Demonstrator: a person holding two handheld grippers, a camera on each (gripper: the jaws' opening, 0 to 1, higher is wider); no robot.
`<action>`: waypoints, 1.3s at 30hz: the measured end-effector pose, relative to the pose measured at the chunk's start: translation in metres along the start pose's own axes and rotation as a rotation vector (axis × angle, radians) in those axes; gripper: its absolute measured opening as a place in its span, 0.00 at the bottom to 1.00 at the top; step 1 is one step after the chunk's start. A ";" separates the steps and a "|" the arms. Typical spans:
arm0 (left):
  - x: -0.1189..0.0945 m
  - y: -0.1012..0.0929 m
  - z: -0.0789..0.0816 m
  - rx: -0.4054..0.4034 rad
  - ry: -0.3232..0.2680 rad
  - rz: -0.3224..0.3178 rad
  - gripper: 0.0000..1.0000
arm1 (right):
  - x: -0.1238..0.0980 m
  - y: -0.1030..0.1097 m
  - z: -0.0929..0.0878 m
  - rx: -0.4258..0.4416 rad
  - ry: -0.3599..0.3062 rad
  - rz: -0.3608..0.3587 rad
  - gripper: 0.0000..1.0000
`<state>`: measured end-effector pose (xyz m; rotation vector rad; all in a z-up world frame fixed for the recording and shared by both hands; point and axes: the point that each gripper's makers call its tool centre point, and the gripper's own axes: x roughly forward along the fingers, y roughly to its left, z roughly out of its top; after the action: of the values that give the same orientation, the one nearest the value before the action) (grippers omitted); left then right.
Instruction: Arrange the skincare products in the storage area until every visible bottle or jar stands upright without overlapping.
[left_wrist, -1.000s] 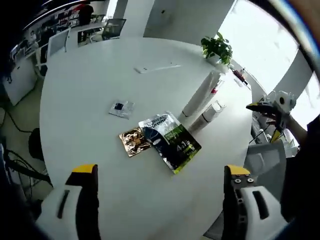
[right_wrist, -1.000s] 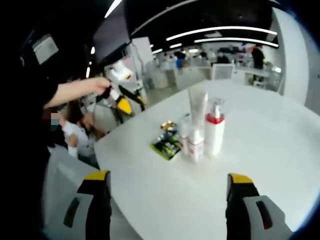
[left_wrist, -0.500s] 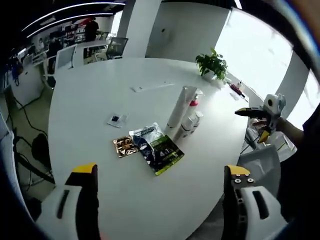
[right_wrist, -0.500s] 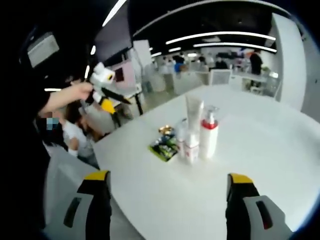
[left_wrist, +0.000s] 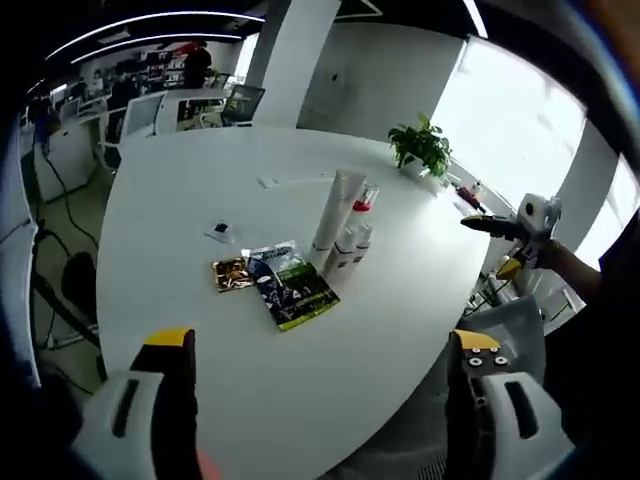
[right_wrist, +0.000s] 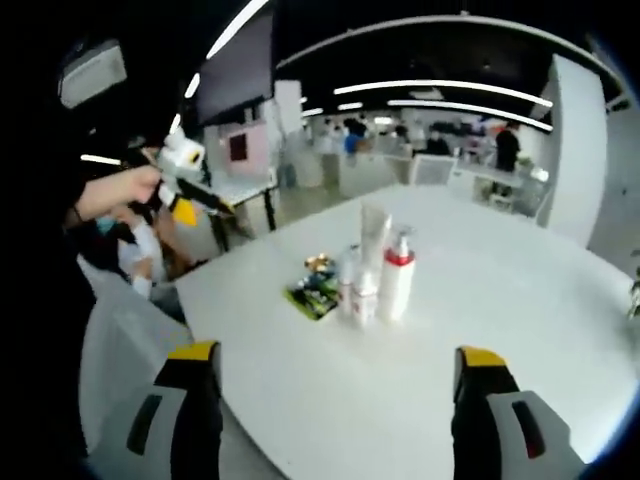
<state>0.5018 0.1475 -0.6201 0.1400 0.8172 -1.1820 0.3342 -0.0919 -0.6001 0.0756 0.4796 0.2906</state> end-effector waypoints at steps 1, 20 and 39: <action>-0.002 -0.001 -0.003 -0.005 0.002 0.002 0.99 | -0.004 0.006 0.002 0.040 -0.014 0.039 0.99; -0.011 -0.023 -0.013 -0.018 -0.009 -0.002 0.99 | -0.023 0.002 0.017 0.073 -0.169 -0.033 0.94; -0.010 -0.029 -0.025 -0.045 -0.006 0.011 0.99 | -0.018 -0.017 -0.020 0.085 0.014 -0.088 0.99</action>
<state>0.4630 0.1560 -0.6229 0.1033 0.8360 -1.1524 0.3137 -0.1132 -0.6123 0.1351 0.5080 0.1848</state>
